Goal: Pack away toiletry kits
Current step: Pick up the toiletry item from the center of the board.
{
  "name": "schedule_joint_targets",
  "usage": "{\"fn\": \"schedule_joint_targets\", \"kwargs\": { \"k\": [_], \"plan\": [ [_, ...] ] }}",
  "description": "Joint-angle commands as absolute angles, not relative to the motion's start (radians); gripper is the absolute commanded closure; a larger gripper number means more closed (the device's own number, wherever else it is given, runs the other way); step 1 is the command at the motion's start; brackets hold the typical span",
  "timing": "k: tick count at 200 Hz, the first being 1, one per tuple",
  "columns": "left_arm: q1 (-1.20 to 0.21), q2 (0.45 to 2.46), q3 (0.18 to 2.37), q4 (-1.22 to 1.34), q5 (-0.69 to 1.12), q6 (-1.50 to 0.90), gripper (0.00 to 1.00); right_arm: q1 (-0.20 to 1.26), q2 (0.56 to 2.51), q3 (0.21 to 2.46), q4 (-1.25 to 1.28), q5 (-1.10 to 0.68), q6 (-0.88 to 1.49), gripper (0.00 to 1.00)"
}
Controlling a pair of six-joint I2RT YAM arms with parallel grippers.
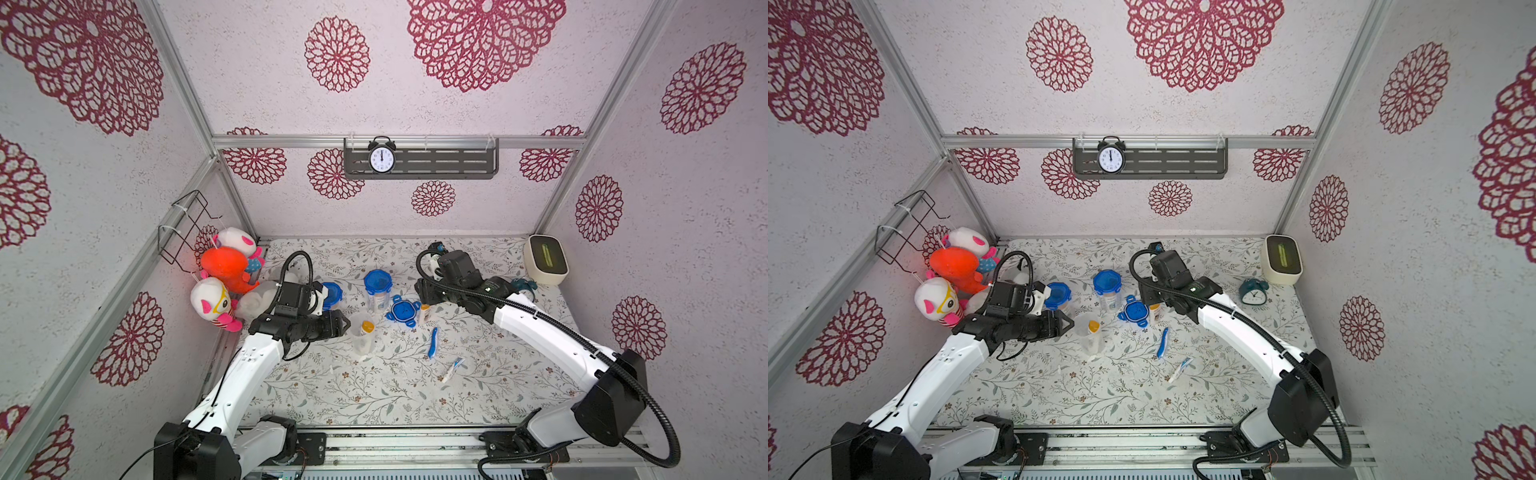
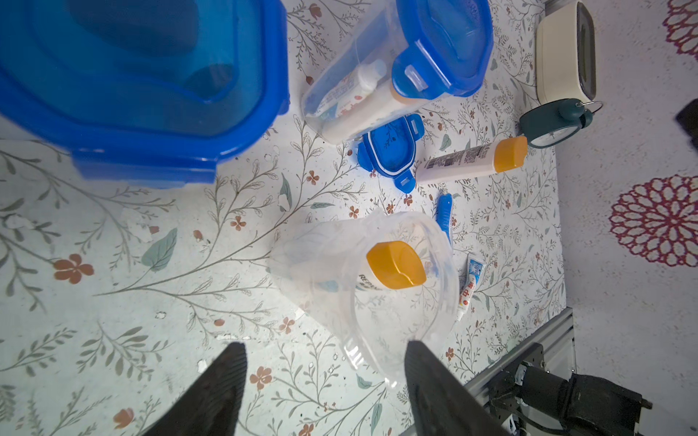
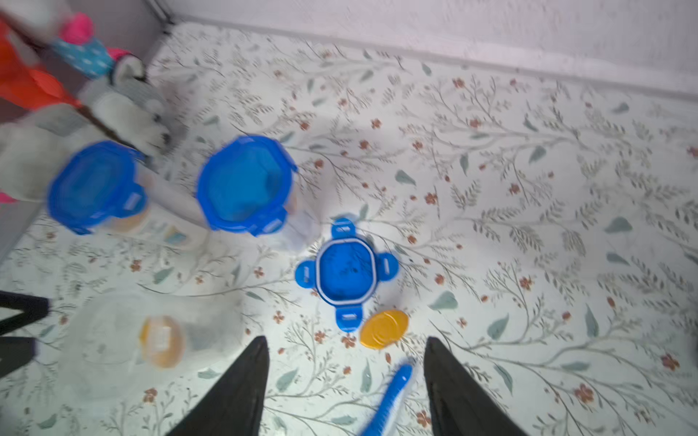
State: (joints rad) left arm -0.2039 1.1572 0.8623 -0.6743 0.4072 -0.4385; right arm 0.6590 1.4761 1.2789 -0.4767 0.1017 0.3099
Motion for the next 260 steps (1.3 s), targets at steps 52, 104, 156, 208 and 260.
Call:
{"fn": "schedule_joint_targets", "kwargs": {
  "k": [52, 104, 156, 208, 260],
  "plan": [
    [-0.198, 1.182, 0.884, -0.637, 0.453, -0.413, 0.3, 0.6, 1.57, 1.262, -0.461, -0.009, 0.156, 0.18],
    [-0.198, 1.164, 0.881, -0.634, 0.438, -0.409, 0.3, 0.595, 1.643, 1.288, -0.443, -0.007, 0.083, 0.27],
    [-0.197, 1.176, 0.888, -0.64, 0.434, -0.402, 0.31, 0.585, 1.676, 1.297, -0.439, -0.031, 0.027, 0.37],
    [-0.196, 1.174, 0.889, -0.638, 0.434, -0.403, 0.31, 0.565, 1.711, 1.305, -0.451, -0.071, 0.003, 0.44],
    [-0.196, 1.163, 0.887, -0.637, 0.421, -0.402, 0.31, 0.56, 1.713, 1.301, -0.445, -0.083, 0.002, 0.52]
  ]
}}
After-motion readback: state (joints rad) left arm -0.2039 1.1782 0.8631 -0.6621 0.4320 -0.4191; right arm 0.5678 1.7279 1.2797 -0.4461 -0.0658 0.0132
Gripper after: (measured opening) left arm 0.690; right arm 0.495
